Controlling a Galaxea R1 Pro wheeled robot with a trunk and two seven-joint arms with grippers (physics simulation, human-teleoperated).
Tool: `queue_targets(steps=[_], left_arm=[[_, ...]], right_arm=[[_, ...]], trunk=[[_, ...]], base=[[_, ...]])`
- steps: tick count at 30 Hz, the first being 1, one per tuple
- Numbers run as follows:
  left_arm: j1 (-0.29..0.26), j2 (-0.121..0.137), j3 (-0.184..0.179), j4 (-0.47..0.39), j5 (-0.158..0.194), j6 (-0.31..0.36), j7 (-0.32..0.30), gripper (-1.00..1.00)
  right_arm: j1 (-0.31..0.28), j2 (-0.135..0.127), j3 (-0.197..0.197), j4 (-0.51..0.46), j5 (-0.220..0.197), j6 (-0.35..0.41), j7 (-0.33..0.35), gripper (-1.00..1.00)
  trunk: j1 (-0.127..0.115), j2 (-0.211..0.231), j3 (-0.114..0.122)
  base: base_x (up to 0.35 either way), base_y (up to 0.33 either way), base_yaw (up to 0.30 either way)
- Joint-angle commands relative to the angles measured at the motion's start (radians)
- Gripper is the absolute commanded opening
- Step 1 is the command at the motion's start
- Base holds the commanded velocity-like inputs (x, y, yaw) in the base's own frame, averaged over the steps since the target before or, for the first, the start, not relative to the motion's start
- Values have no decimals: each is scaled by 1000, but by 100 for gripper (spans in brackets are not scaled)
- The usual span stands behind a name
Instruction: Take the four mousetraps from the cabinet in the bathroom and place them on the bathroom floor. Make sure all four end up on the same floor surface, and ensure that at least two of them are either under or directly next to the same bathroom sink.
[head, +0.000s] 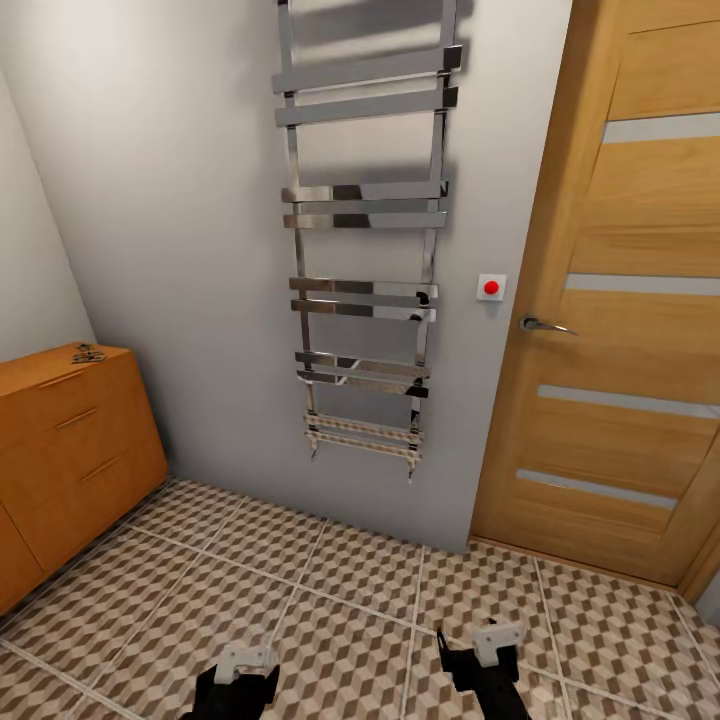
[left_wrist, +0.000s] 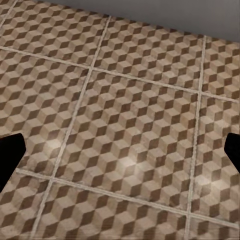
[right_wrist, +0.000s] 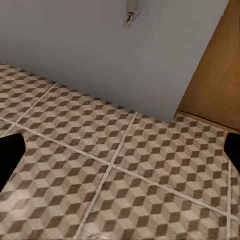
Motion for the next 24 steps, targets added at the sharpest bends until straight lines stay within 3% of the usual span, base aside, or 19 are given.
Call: queue_targets(steps=[1,4,5,11,16,20,24], left_arm=[[0,0,0,14,0,1,0,100],[0,-1,0,59,0,-23,2,100],[-1,0,-1,119,0,-71,4,100],[0,9,1,239,-1,-142,5,100],[0,39,6,406,1,-280,6,100],[0,58,8,517,4,-446,8,100],[0,64,8,562,6,-487,8,100]], right_arm=[[-1,0,0,19,9,-4,-4,100],[-1,-2,-1,57,10,-11,-4,100],[-1,-4,-4,84,9,-15,-4,100],[-1,-9,-14,106,7,-18,-2,100],[-1,-11,-18,113,6,-21,-2,100],[-1,-11,-19,120,6,-21,-3,100],[-1,-11,-21,143,5,-22,-4,100]], trunk=[[0,-1,-1],[0,-1,-1],[0,-1,-1],[0,-1,-1],[0,-1,-1],[0,-1,-1],[0,-1,-1]], base=[[0,0,0],[0,0,0],[0,0,0],[0,0,0],[0,0,0],[0,0,0],[0,0,50]])
